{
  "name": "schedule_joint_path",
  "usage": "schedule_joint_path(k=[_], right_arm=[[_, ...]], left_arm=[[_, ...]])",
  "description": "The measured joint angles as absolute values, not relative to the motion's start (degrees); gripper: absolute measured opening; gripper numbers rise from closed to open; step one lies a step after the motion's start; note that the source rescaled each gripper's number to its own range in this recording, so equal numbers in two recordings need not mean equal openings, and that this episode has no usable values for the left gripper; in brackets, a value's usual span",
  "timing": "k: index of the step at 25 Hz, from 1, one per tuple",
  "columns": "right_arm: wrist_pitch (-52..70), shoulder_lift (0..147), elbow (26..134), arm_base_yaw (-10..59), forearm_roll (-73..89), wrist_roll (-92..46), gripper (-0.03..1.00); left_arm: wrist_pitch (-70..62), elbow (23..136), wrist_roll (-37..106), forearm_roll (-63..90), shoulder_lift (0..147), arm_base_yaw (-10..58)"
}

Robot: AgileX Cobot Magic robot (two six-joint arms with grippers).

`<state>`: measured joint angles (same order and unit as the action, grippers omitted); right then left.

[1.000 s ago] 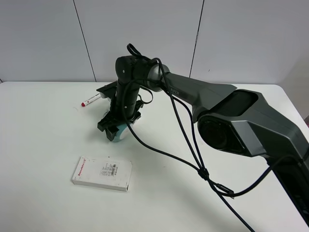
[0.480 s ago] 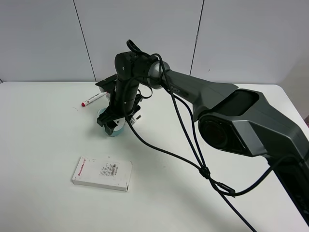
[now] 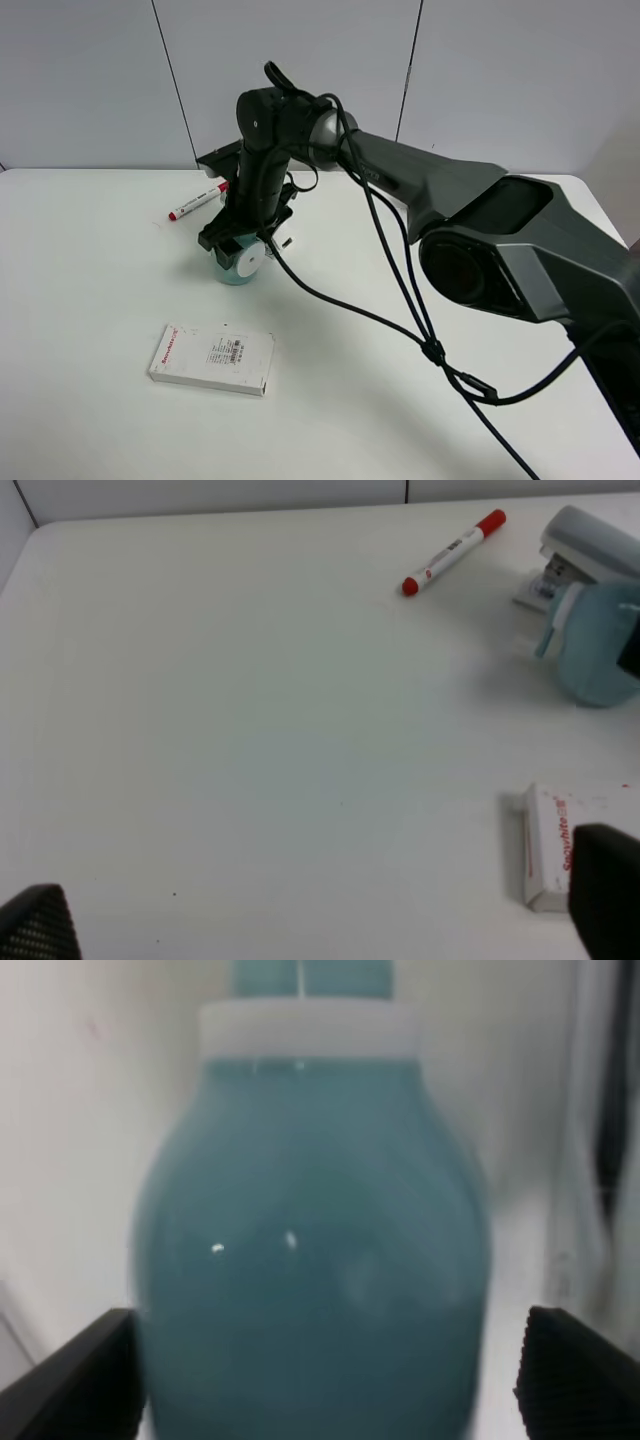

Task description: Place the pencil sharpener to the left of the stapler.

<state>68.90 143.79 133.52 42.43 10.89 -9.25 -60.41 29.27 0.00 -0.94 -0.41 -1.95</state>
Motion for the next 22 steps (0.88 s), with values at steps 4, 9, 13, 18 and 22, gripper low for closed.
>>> schedule_joint_path(k=[4, 9, 13, 18, 22], right_arm=[[68.96, 137.18, 133.52, 43.43, 8.61, -9.19, 0.18], [69.20, 126.04, 133.52, 44.22, 2.22, -7.63, 0.18], [69.21, 115.73, 132.11, 43.83, -3.71, -6.18, 0.18], [69.26, 100.31, 124.39, 40.29, -12.05, -3.64, 0.18], [69.26, 87.01, 113.50, 33.22, -15.06, -1.95, 0.18]], left_arm=[[-60.41, 29.27, 0.00, -0.94, -0.41, -1.95], [-60.41, 29.27, 0.00, -0.94, -0.41, -1.95], [-60.36, 29.27, 0.00, -0.94, -0.41, -1.95], [-60.36, 29.27, 0.00, -0.94, -0.41, -1.95], [-60.36, 29.27, 0.00, -0.94, -0.41, -1.95]])
